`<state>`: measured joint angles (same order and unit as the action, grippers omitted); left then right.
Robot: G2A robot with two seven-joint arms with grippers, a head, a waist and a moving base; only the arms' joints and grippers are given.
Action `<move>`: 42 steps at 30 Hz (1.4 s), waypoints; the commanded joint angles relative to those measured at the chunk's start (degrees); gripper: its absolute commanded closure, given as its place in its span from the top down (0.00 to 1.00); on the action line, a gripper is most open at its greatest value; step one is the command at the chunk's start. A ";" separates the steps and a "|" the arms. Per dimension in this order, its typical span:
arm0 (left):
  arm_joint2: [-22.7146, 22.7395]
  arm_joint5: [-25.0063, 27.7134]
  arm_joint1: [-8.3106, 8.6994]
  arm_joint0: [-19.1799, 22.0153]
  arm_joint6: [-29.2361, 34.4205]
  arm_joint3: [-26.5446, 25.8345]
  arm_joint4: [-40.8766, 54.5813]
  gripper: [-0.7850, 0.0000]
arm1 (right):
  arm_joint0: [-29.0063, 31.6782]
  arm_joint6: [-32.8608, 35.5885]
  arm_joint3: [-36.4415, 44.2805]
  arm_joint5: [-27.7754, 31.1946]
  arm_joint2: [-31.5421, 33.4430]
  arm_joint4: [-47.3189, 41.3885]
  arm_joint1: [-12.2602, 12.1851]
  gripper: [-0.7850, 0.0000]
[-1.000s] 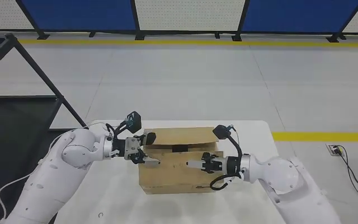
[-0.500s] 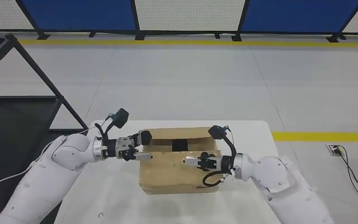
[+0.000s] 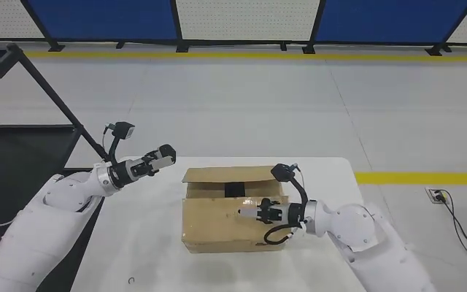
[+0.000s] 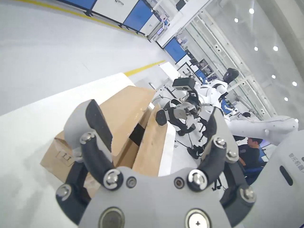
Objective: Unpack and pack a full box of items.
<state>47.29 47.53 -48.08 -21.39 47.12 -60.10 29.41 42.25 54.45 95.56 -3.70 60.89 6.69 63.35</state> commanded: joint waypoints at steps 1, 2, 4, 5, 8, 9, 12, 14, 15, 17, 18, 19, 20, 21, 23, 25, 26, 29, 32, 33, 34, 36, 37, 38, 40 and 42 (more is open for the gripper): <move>0.00 -0.11 0.00 0.01 0.00 0.01 0.01 1.00 | 0.03 0.02 0.09 -0.01 0.06 0.04 -0.02 1.00; 0.00 -0.11 0.00 0.01 0.00 0.01 0.01 1.00 | 0.03 0.02 0.09 -0.01 0.06 0.04 -0.02 1.00; 0.13 -0.71 0.02 -0.05 -0.57 0.38 -0.34 1.00 | 0.03 0.02 0.09 -0.01 0.06 0.04 -0.02 1.00; 0.37 -1.96 0.04 -0.07 -1.93 0.54 -1.59 1.00 | 0.03 0.02 0.09 -0.01 0.06 0.04 -0.02 1.00; 0.42 -7.65 0.00 -0.59 -3.72 -1.85 -5.36 1.00 | 0.03 0.02 0.09 -0.01 0.06 0.04 -0.02 1.00; 0.12 -9.19 -0.09 -0.73 -2.45 -3.09 -5.38 1.00 | 0.03 0.02 0.09 -0.01 0.06 0.04 -0.02 1.00; -0.29 -14.36 -0.40 -0.46 1.26 -3.80 -3.60 1.00 | 0.66 -0.87 0.10 0.03 0.10 0.05 -0.02 1.00; -0.99 -17.81 -0.82 0.13 4.30 -3.39 -2.47 1.00 | 1.33 -1.55 0.10 -0.30 0.21 0.08 -0.04 1.00; -1.57 -19.71 -1.09 0.74 5.97 -3.07 -2.67 1.00 | 1.40 -1.58 0.08 -0.46 0.19 0.01 -0.03 1.00; -2.67 -21.65 -1.75 1.74 6.95 -1.74 -4.06 1.00 | 1.41 -1.66 -0.04 -0.72 0.11 -0.23 0.02 1.00; -3.26 -22.11 -2.15 2.29 7.70 -1.57 -4.40 1.00 | 1.38 -1.73 -0.08 -0.84 0.03 -0.33 0.06 1.00; -3.84 -22.65 -2.51 2.63 8.77 -0.98 -4.45 1.00 | 1.31 -1.73 -0.17 -0.94 -0.10 -0.40 0.10 1.00; -4.28 -23.12 -2.84 3.16 9.51 -0.43 -4.80 1.00 | 1.22 -1.78 -0.28 -1.08 -0.20 -0.46 0.14 1.00; -4.72 -23.18 -3.16 3.59 9.91 -0.04 -5.47 1.00 | 1.14 -1.87 -0.42 -1.28 -0.32 -0.55 0.19 1.00; -5.27 -22.90 -3.81 3.93 11.04 0.74 -4.51 1.00 | 0.87 -2.09 -0.91 -1.75 -0.67 -0.73 0.32 1.00; -5.62 -22.34 -4.34 4.01 12.43 1.28 -2.98 1.00 | 0.49 -2.47 -1.45 -2.30 -1.05 -0.76 0.47 1.00; -5.72 -22.06 -4.61 4.15 13.82 1.81 -1.80 1.00 | 0.24 -2.72 -1.71 -2.62 -1.34 -0.82 0.58 1.00; -5.91 -21.34 -5.28 4.67 18.37 3.44 1.05 1.00 | -0.47 -3.01 -2.53 -2.94 -2.08 -1.10 0.86 1.00; -6.37 -21.12 -5.94 5.12 19.94 5.21 1.12 1.00 | -1.14 -3.30 -3.31 -3.53 -2.63 -1.04 1.10 1.00; -6.49 -21.24 -6.19 5.21 20.41 5.71 1.52 1.00 | -1.32 -3.51 -3.57 -3.80 -2.77 -1.12 1.18 1.00; -6.63 -21.29 -6.43 5.33 20.92 6.18 1.84 1.00 | -1.53 -3.71 -3.83 -4.11 -2.94 -1.09 1.26 1.00; -6.83 -21.47 -6.96 5.38 22.71 6.91 3.57 1.00 | -1.94 -4.24 -4.41 -5.19 -3.30 -0.96 1.44 1.00; -6.88 -21.67 -7.21 5.45 23.80 7.41 4.60 1.00 | -2.15 -4.36 -4.53 -5.53 -3.57 -0.95 1.54 1.00; -6.91 -21.79 -7.44 5.64 24.67 8.01 5.24 1.00 | -2.34 -4.41 -4.69 -5.72 -3.77 -0.97 1.63 1.00; -7.02 -21.65 -7.94 5.91 25.62 8.97 6.07 1.00 | -2.63 -4.42 -4.97 -5.79 -4.02 -1.12 1.77 1.00; -6.97 -21.89 -8.46 5.88 27.39 9.81 8.38 1.00 | -2.77 -4.59 -5.12 -5.71 -4.15 -1.18 1.87 1.00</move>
<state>40.29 25.82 -56.33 -15.48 73.62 -50.69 36.65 39.52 49.91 90.48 -9.50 56.79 5.51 65.19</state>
